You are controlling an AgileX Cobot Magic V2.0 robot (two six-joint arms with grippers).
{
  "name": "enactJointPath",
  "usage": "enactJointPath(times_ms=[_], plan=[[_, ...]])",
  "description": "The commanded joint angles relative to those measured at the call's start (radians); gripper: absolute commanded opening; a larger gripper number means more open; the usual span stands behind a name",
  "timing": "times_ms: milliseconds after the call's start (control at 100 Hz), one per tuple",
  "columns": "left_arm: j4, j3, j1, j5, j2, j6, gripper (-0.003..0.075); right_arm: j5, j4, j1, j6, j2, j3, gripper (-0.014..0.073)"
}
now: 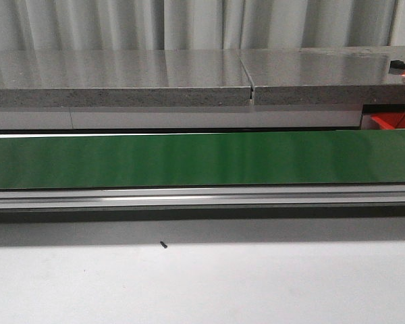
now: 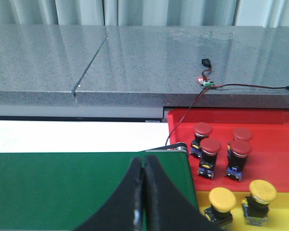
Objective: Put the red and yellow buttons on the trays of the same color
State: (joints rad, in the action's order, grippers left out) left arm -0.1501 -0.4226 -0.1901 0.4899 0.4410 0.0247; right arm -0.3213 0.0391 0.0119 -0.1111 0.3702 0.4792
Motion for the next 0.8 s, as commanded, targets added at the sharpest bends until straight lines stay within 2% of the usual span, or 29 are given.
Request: enactJointPath(times_ms=[0,160,270,790], plan=[[-0.004,-0.028,-0.006,-0.080,0.003,0.005,-0.0020,0.169,-0.013,-0.002,0.007,-0.020,-0.027,-0.0092],[-0.004,-0.028,-0.006,-0.080,0.003,0.005,-0.0020,0.353,-0.013,0.015,0.007,-0.066,-0.138,-0.0092],[-0.004,-0.028,-0.006,-0.080,0.003,0.005,-0.0020,0.420,-0.011,0.036,0.007,-0.097,-0.207,-0.0092],[-0.004,-0.028,-0.006,-0.080,0.003,0.005,-0.0020,0.427,-0.002,0.050,0.007,-0.389,-0.482,-0.0092]])
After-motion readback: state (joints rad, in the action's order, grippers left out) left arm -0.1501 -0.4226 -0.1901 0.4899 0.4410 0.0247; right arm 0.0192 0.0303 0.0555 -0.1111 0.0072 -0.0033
